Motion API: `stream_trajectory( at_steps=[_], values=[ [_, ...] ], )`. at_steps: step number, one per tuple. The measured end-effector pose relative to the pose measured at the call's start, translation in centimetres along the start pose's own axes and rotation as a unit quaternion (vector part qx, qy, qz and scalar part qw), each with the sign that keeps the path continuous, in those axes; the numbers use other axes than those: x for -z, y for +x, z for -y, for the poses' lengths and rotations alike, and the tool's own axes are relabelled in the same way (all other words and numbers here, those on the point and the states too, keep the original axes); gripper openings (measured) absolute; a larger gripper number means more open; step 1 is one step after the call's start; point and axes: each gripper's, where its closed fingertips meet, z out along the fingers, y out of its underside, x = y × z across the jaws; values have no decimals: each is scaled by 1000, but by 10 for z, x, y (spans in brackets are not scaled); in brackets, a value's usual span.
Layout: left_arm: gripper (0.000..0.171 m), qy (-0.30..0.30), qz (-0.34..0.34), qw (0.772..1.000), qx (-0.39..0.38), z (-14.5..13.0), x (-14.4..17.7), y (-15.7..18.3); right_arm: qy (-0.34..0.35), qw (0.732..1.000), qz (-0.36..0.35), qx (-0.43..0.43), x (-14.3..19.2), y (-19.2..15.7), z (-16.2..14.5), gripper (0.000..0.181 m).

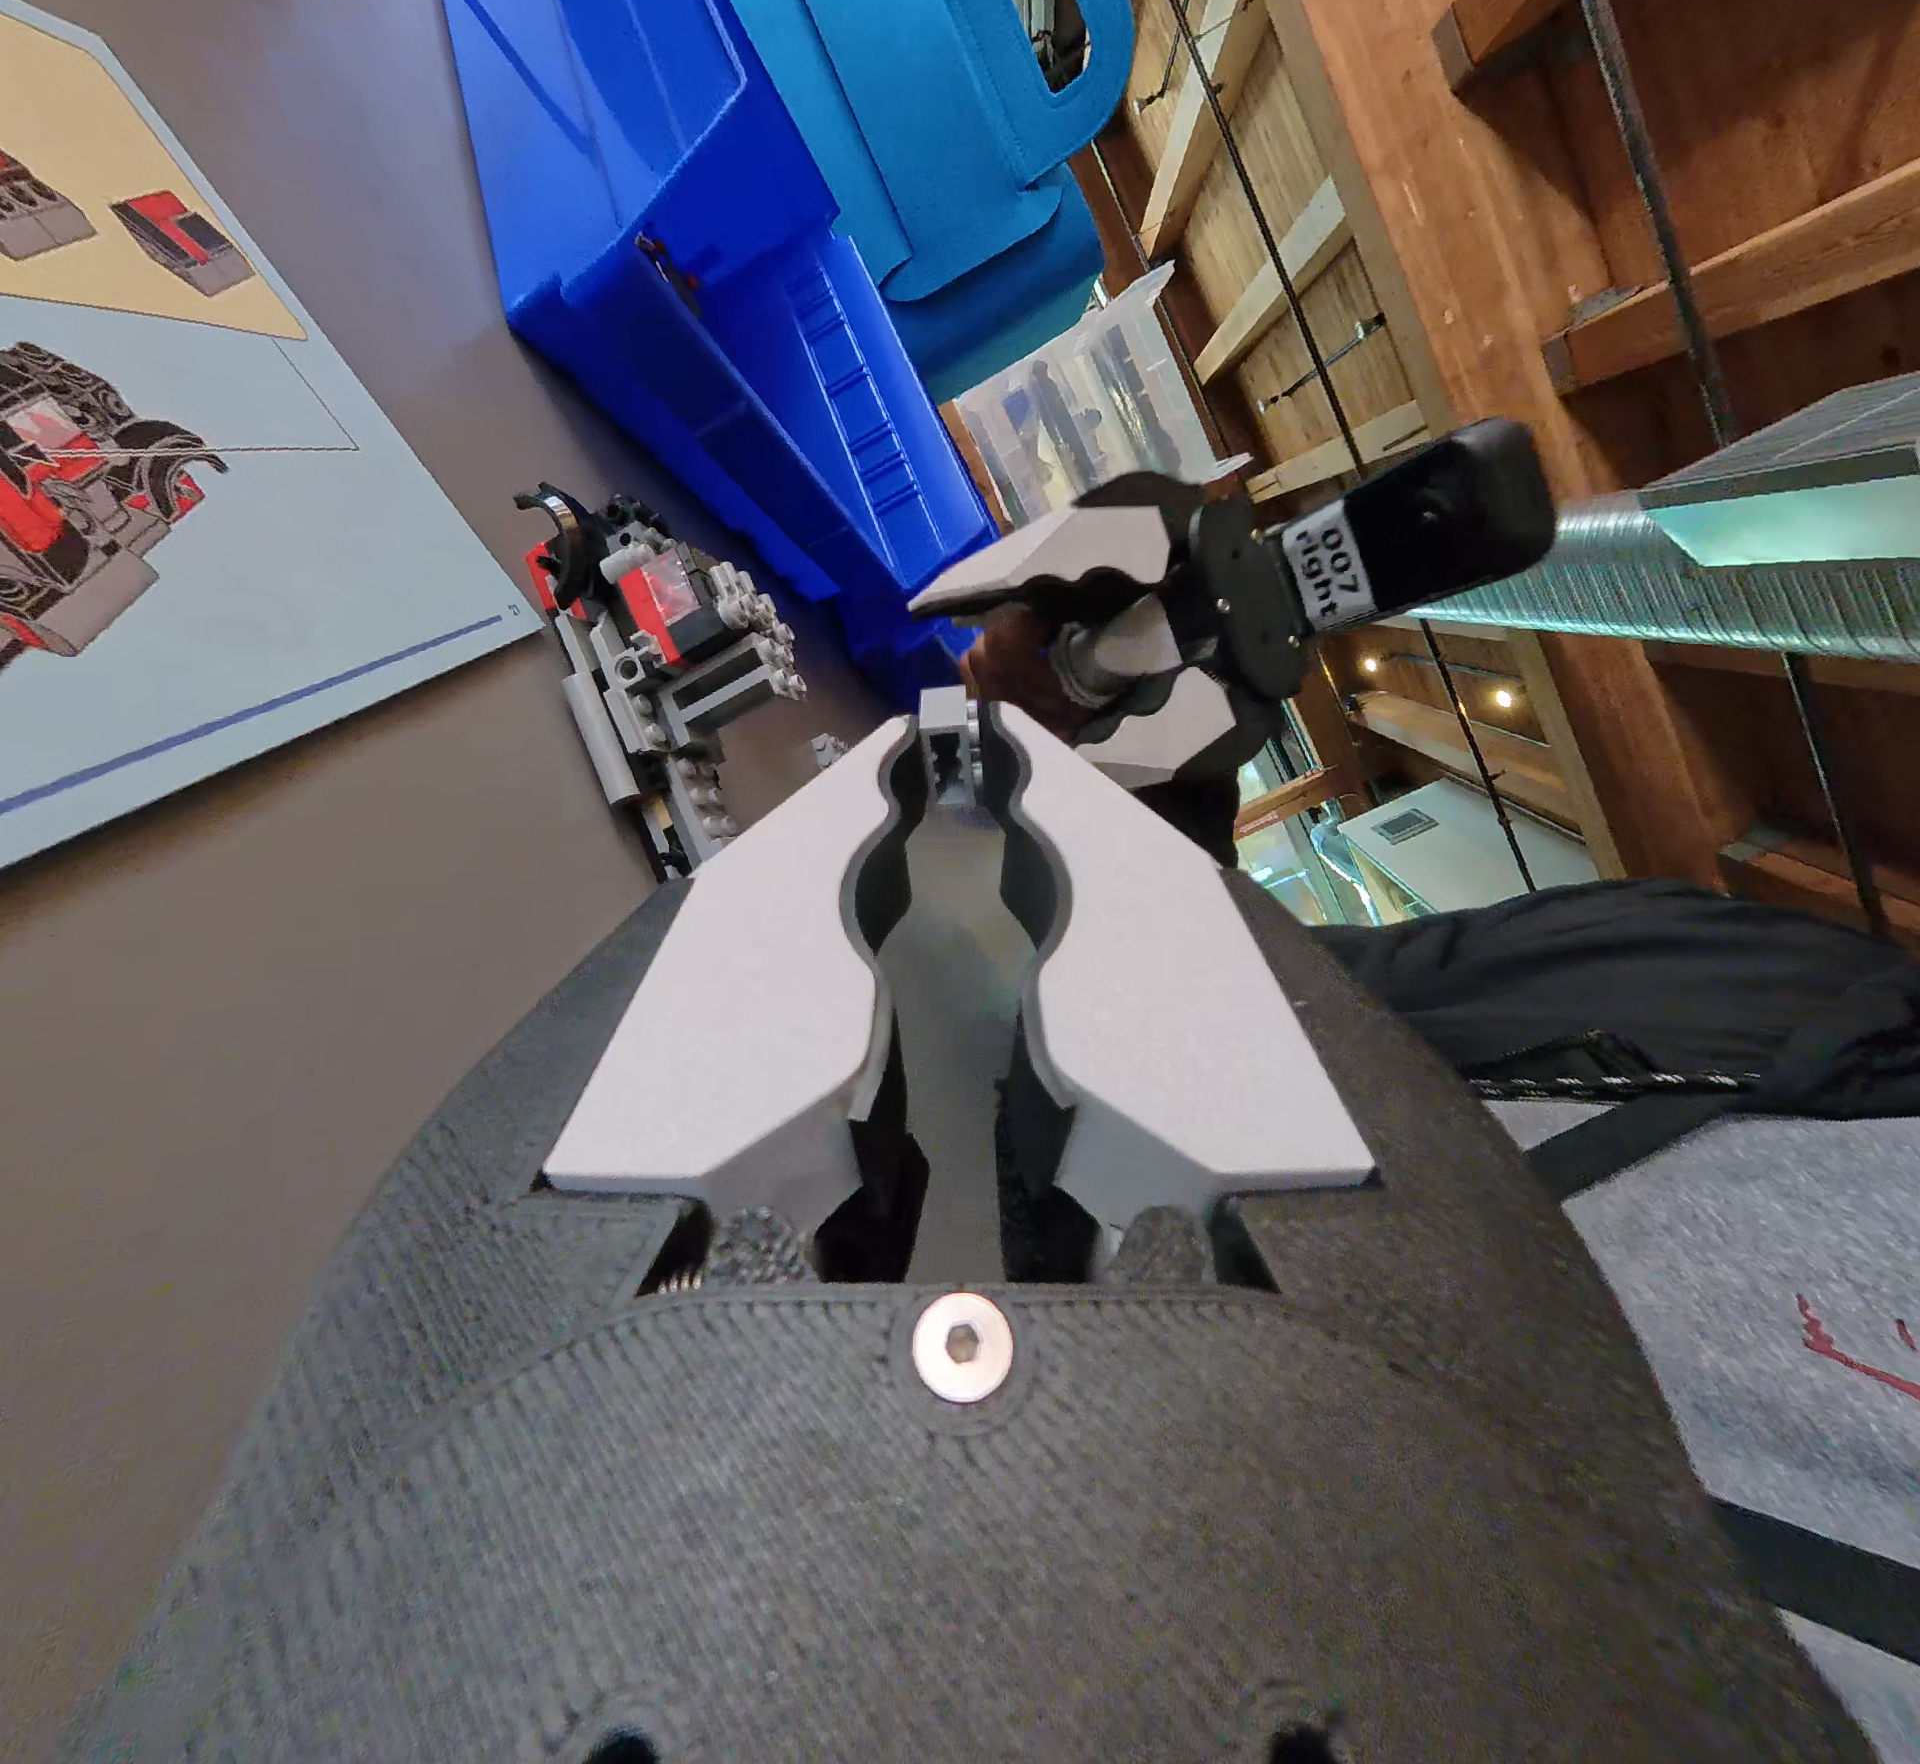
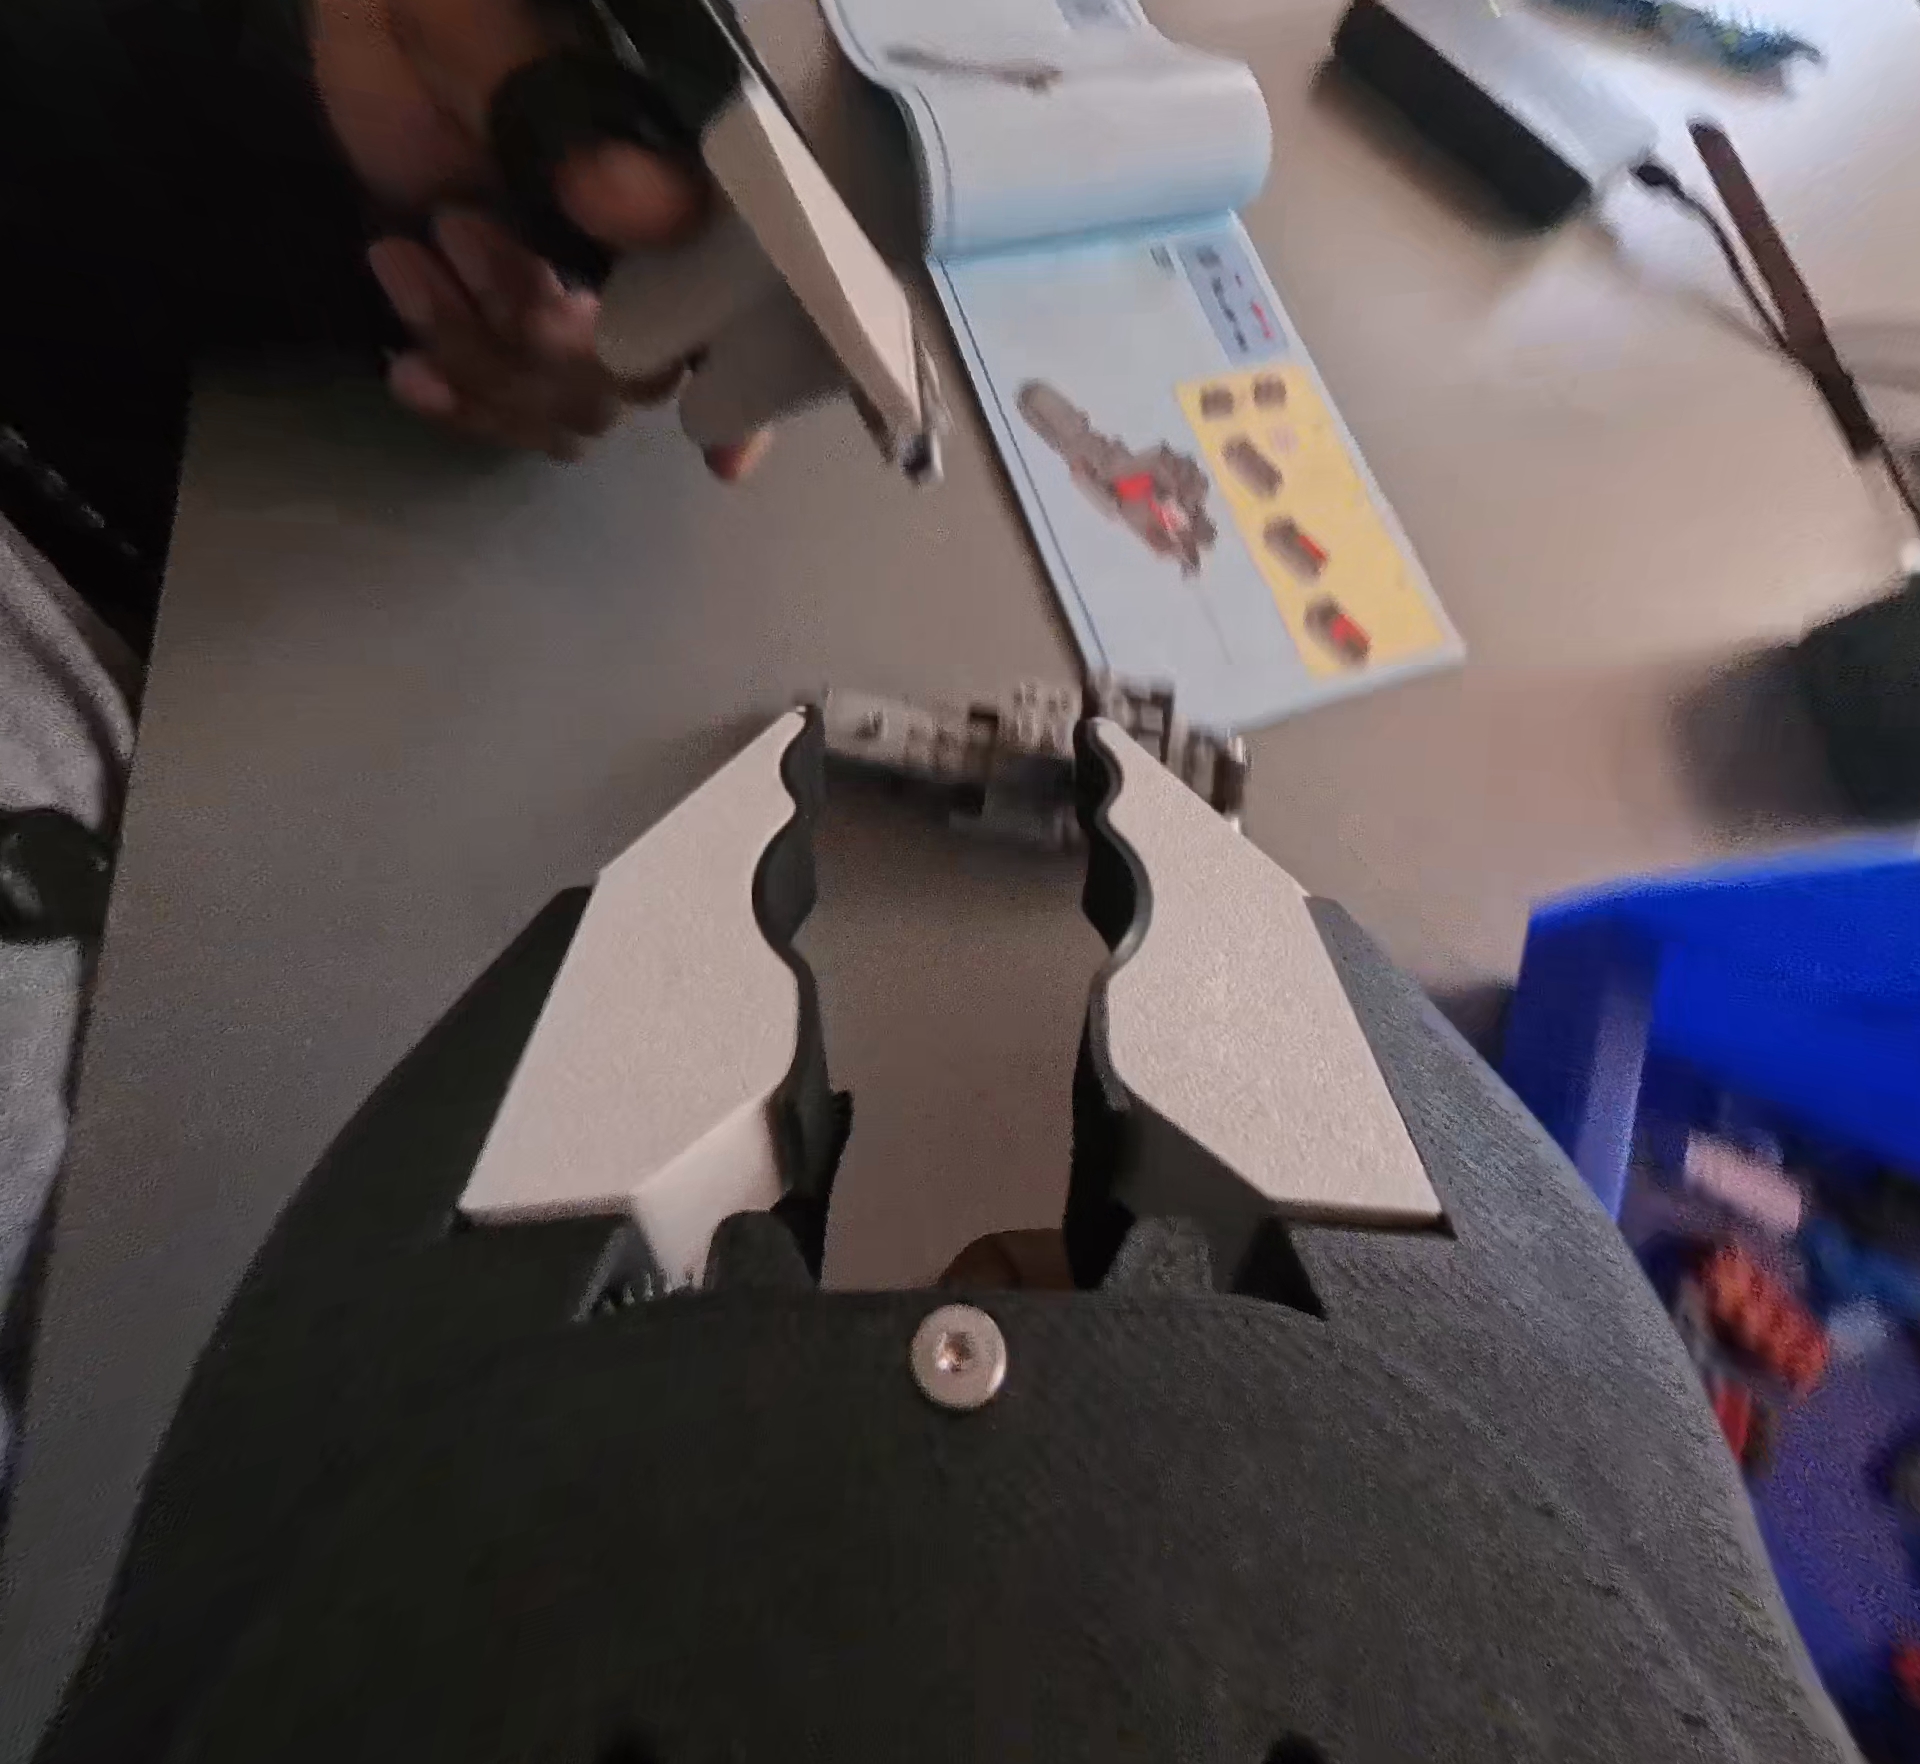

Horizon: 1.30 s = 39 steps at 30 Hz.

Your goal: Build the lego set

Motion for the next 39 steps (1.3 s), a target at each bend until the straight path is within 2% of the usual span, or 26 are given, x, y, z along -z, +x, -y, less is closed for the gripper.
stream_trajectory(
  at_steps=[7, 9, 12, 19, 27, 32, 36, 39],
  values=[
    [10, -9, 5, 1000, -6, -2, -3, -1, -70, 979, -96, -165, 67, 0, -103, 50],
    [10, -15, 9, 1000, -10, -4, -4, -2, -79, 970, -114, -198, 73, -1, -125, 50],
    [10, -20, 15, 1000, -15, -6, -6, -3, -84, 963, -120, -227, 70, -3, -141, 50],
    [10, -19, 19, 999, -18, -6, -6, -4, -89, 963, -104, -230, 53, -7, -143, 50],
    [10, -14, 10, 1000, -8, -4, -5, -3, -73, 965, -71, -243, 36, -25, -123, 46],
    [10, -12, -4, 1000, -1, -3, -4, 0, -50, 971, -23, -231, 21, -45, -103, 47],
    [10, 1, -32, 999, 15, 2, 1, 6, -47, 973, -51, -220, 28, -30, -104, 46],
    [10, 13, -58, 998, 24, 5, 4, 12, 4, 977, -62, -206, 31, -19, -84, 41]
  ],
)
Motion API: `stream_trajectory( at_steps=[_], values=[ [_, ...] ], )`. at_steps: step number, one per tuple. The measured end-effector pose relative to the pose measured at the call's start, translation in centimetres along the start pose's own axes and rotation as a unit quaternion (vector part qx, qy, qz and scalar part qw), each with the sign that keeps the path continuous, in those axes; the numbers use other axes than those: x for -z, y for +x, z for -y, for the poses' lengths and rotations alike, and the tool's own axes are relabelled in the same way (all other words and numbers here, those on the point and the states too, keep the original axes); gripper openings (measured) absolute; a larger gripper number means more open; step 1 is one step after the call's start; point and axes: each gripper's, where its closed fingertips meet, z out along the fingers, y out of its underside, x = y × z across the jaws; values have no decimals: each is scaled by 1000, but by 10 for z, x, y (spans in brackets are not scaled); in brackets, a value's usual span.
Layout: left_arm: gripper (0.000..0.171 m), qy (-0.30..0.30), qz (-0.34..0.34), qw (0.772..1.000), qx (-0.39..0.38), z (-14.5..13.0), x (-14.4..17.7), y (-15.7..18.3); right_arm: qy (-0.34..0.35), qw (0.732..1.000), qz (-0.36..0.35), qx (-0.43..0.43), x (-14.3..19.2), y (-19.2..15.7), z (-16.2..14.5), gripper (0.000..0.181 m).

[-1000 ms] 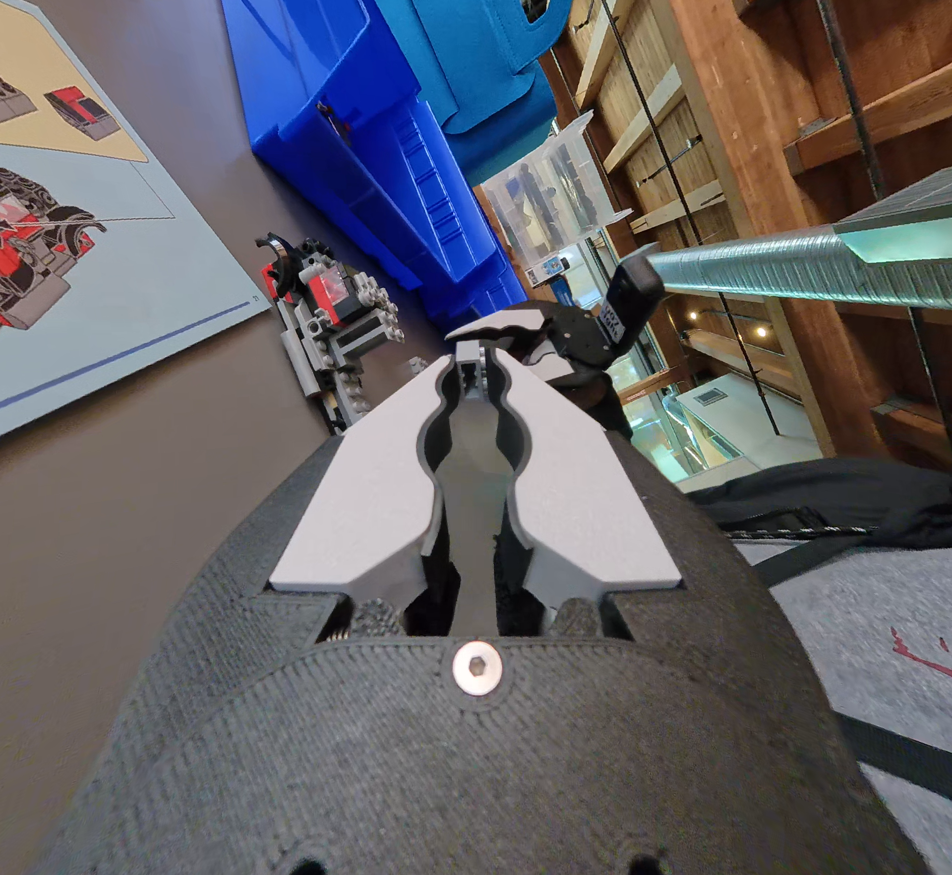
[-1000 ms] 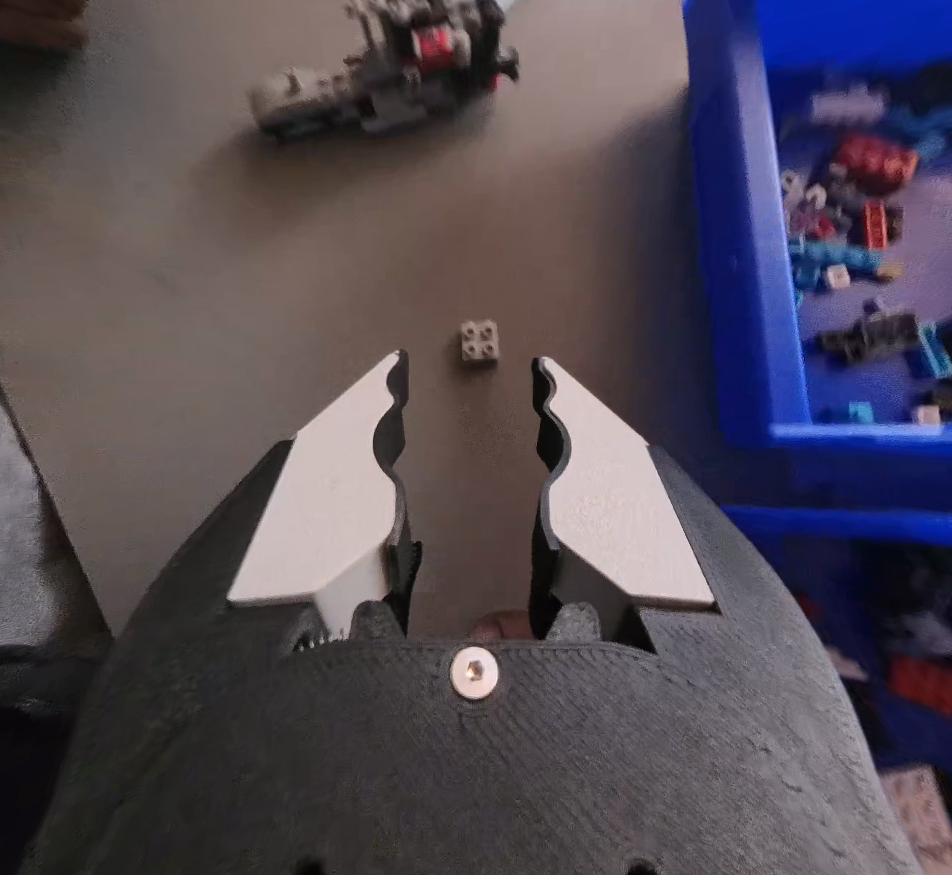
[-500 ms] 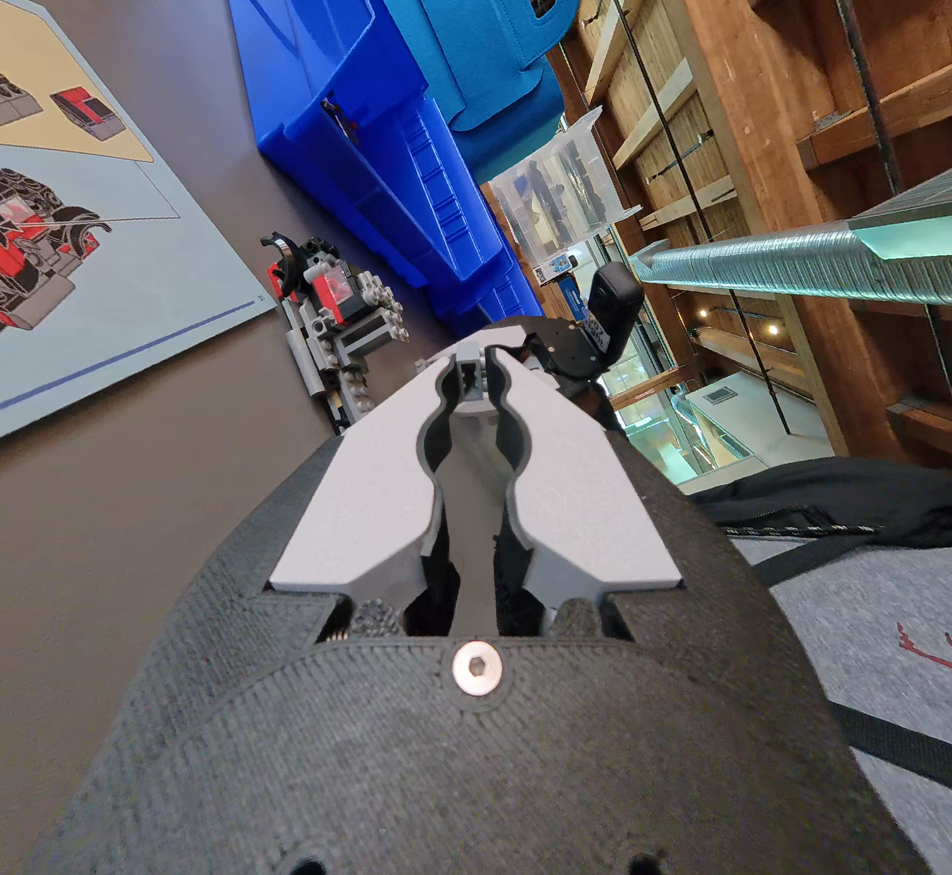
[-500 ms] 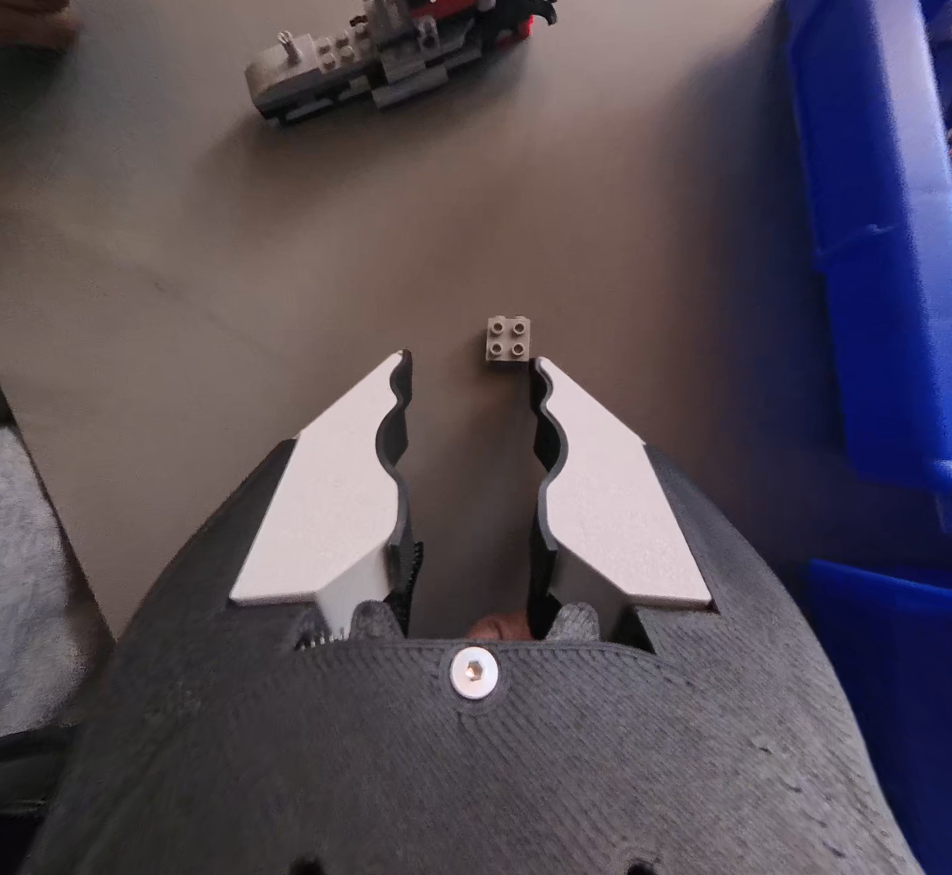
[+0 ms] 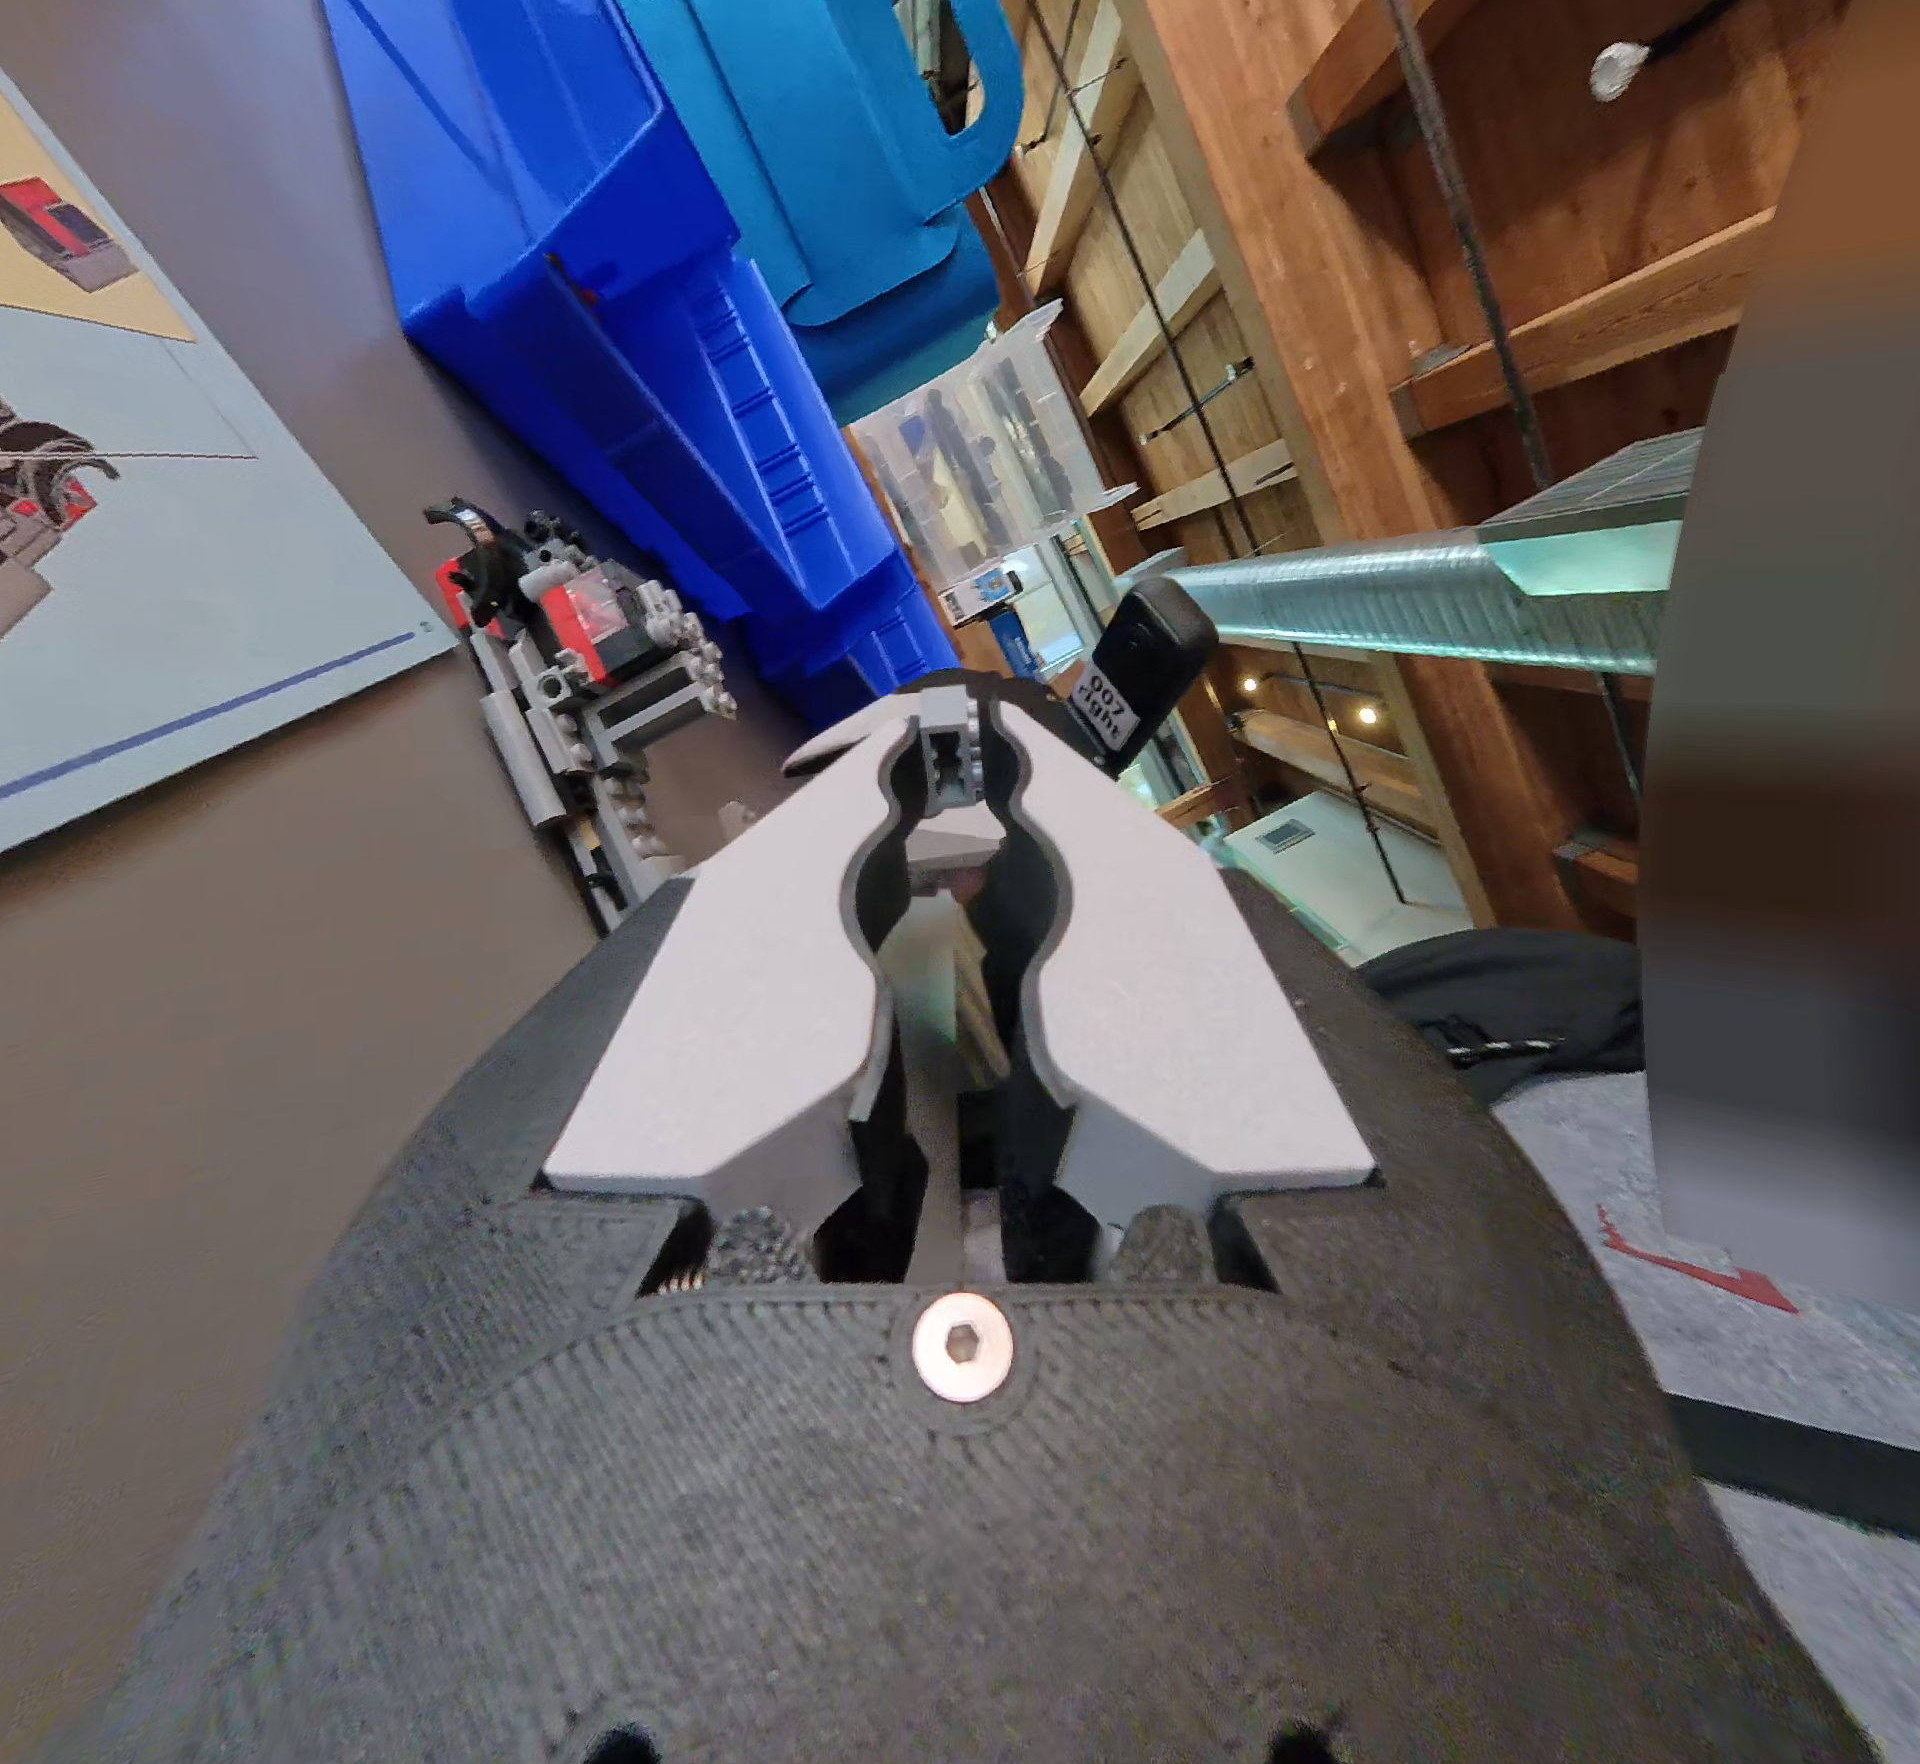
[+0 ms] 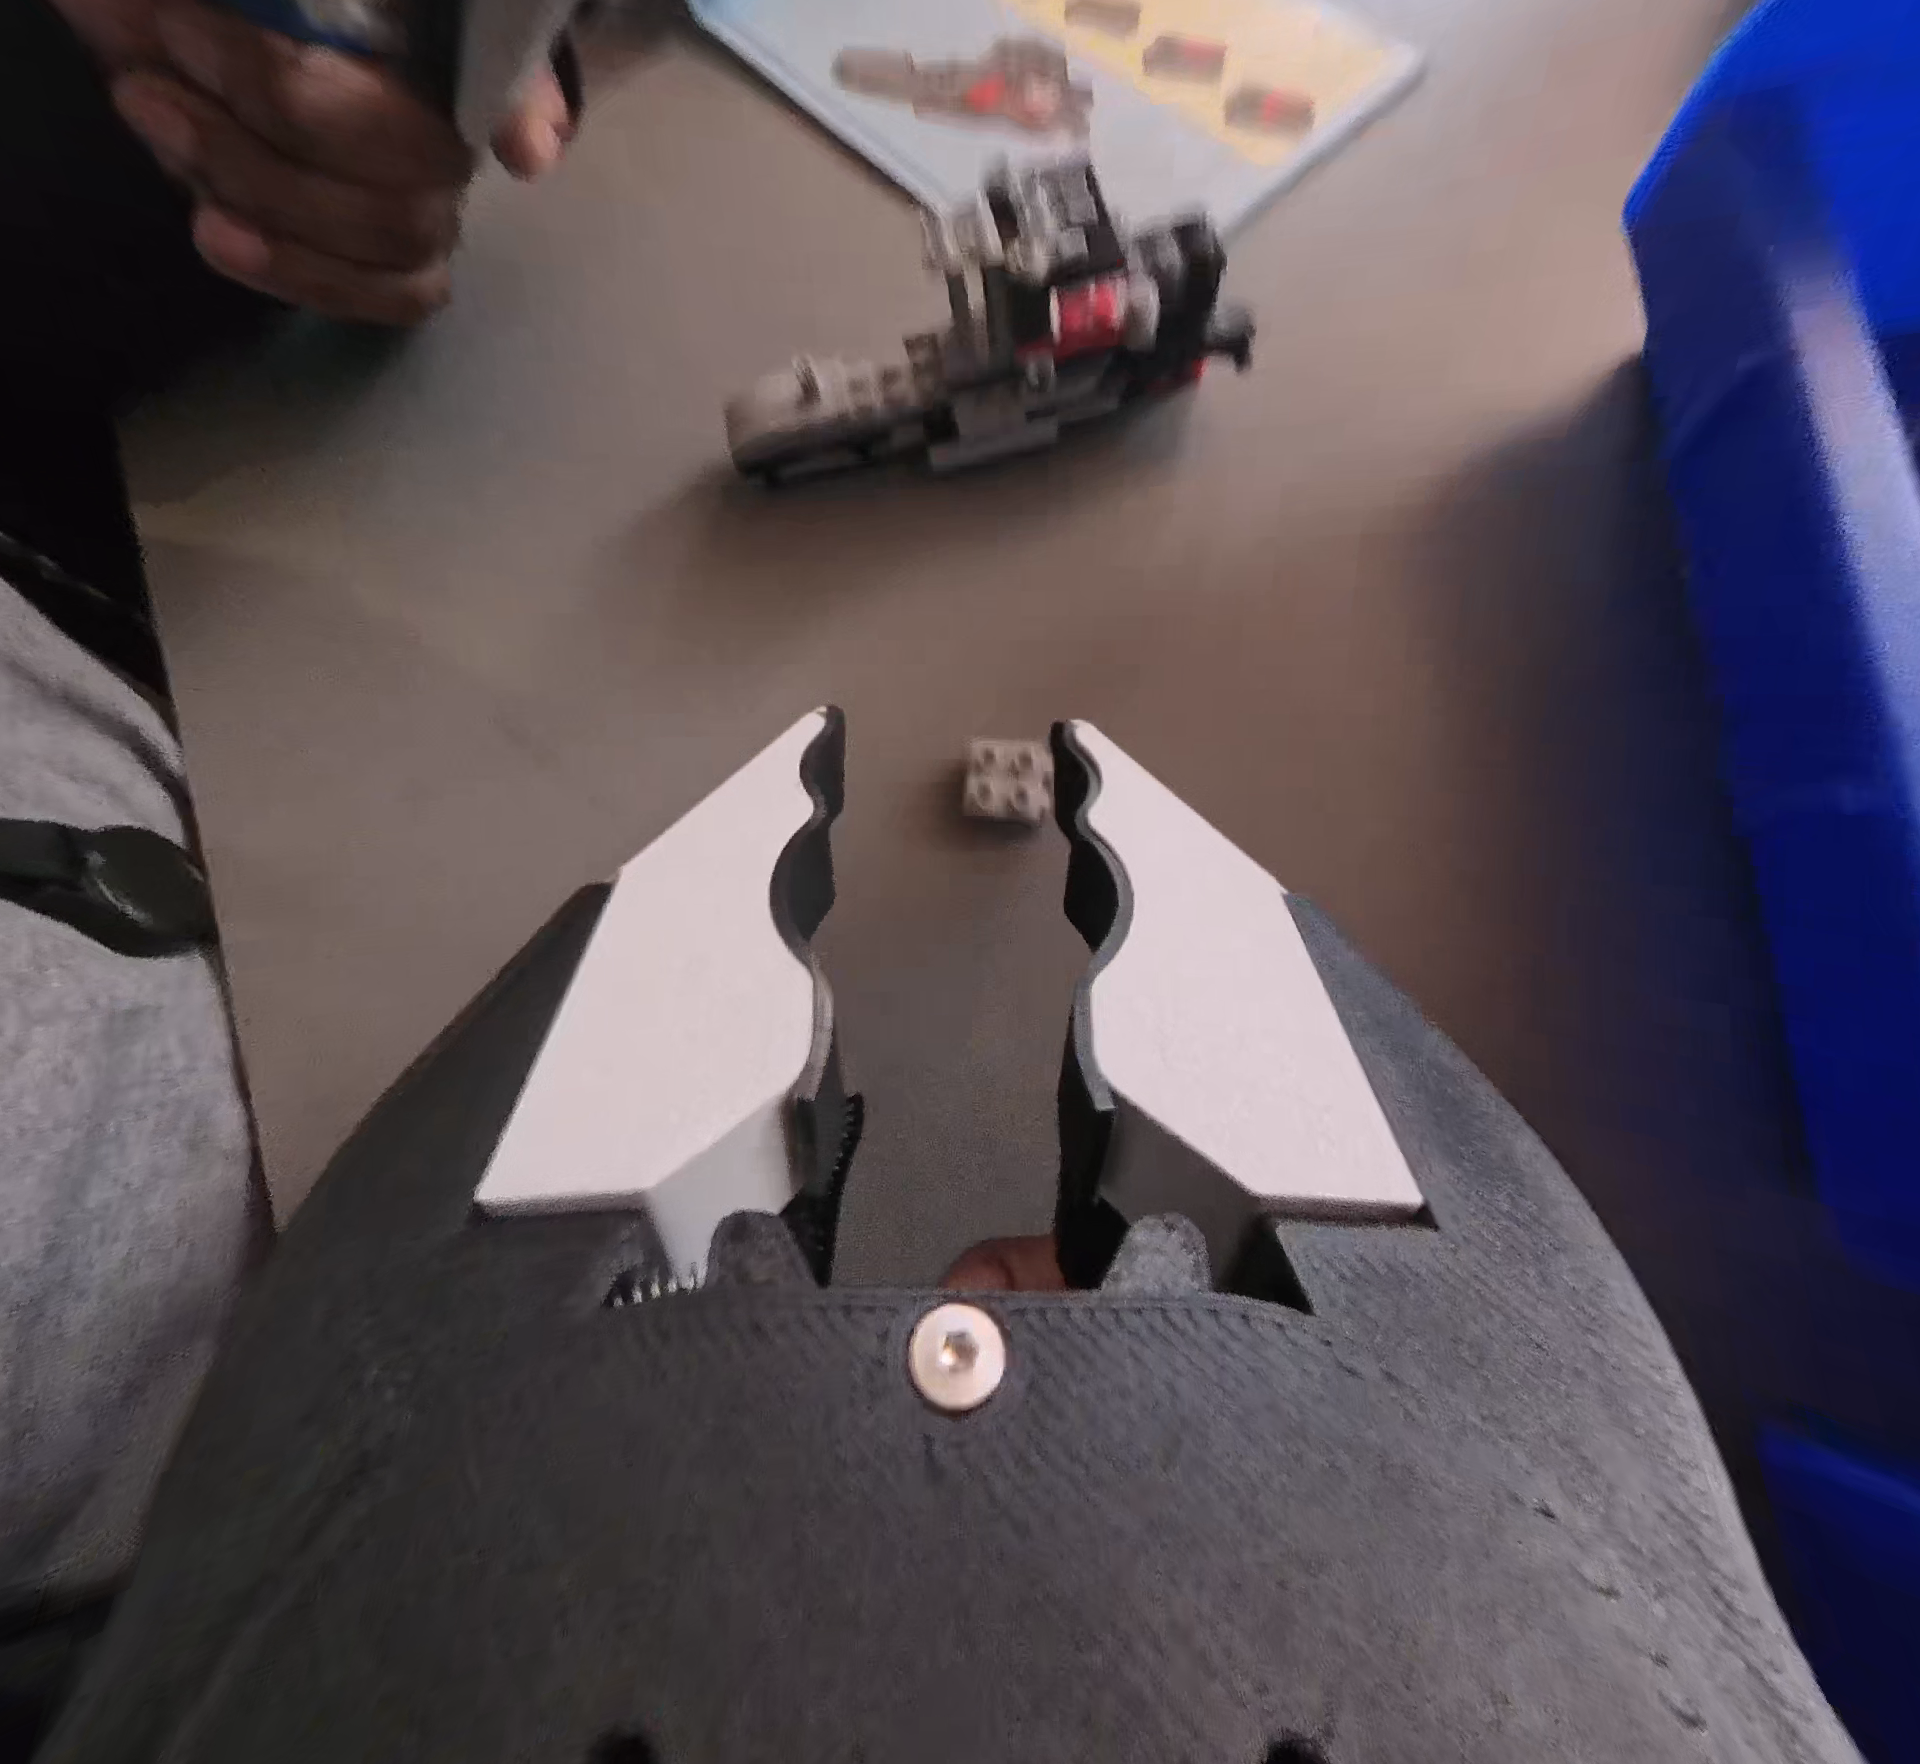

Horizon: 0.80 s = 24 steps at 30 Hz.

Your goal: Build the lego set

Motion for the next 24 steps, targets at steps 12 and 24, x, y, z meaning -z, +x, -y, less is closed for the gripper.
stream_trajectory(
  at_steps=[12, 24],
  values=[
    [11, -1, -109, 989, 101, -28, -40, 26, 220, 957, 83, 169, -22, -61, 114, 34],
    [13, -28, -113, 988, 98, -36, -42, 26, 219, 947, 148, 183, -16, -62, 105, 21]
  ],
)
